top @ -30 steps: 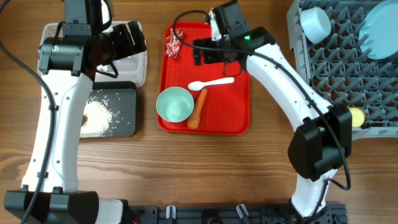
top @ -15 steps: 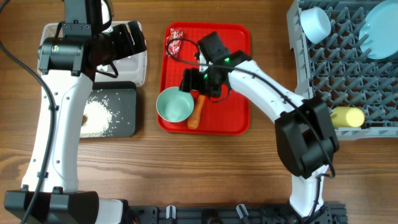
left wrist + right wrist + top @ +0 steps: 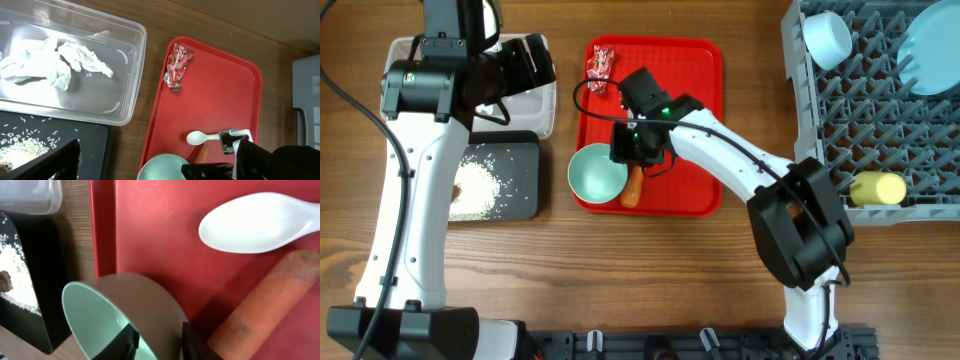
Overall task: Sort waste into correct bins and load items into the dishwasher rack
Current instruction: 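Grasp the pale teal bowl rim with the right gripper and lift, then carry the teal bowl right and set it in the dish rack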
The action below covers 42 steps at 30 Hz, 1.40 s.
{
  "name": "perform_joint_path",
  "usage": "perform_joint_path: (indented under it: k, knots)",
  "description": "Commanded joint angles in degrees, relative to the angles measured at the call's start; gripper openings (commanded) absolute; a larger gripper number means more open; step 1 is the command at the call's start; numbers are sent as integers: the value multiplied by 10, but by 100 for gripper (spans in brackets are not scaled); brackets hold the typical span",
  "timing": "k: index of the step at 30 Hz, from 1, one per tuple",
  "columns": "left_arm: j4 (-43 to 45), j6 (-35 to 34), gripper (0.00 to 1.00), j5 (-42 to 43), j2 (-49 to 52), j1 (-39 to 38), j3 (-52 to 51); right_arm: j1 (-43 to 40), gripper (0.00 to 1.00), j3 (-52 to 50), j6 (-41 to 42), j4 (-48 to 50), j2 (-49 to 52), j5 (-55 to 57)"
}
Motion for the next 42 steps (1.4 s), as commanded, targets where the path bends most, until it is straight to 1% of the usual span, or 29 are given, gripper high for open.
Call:
perform_joint_path:
  k: [1,4,9,11,17,22,25,28,31,32,33,34,36,39,42]
  knots:
    - [1,-5,100,-3,4,2,-2,3,19,-2,11,0,14,26]
    - [1,-5,100,-3,4,2,-2,3,4,-2,12,0,14,29]
    - [1,-5,100,-3,4,2,-2,-1,4,4,14,5,14,22]
    - [1,-5,100,-3,4,2,-2,-9,4,15,1,5,12,4]
    - [1,-5,100,-3,4,2,-2,-38,4,27,-19,4,-6,1]
    - [1,-5,100,-3,4,2,-2,-83,4,27,-47,10,-43,24]
    - [1,-5,100,-3,4,2,-2,-118,4,27,-76,10,-83,71]
    - [1,-5,100,-3,4,2,-2,-153,4,27,-116,3,-139,161]
    - [1,-5,100,-3,4,2,-2,-183,4,27,-148,-8,-196,277]
    - [1,-5,100,-3,4,2,-2,-192,4,27,-163,-11,-214,326]
    - [1,-5,100,-3,4,2,-2,-207,4,27,-184,-16,-240,425]
    - [1,-5,100,-3,4,2,-2,-212,4,27,-191,-18,-249,469]
    - [1,-5,100,-3,4,2,-2,-229,4,27,-218,-21,-266,606]
    - [1,-5,100,-3,4,2,-2,-253,4,26,-274,-21,-267,744]
    - [1,-5,100,-3,4,2,-2,-275,4,18,-313,-17,-260,809]
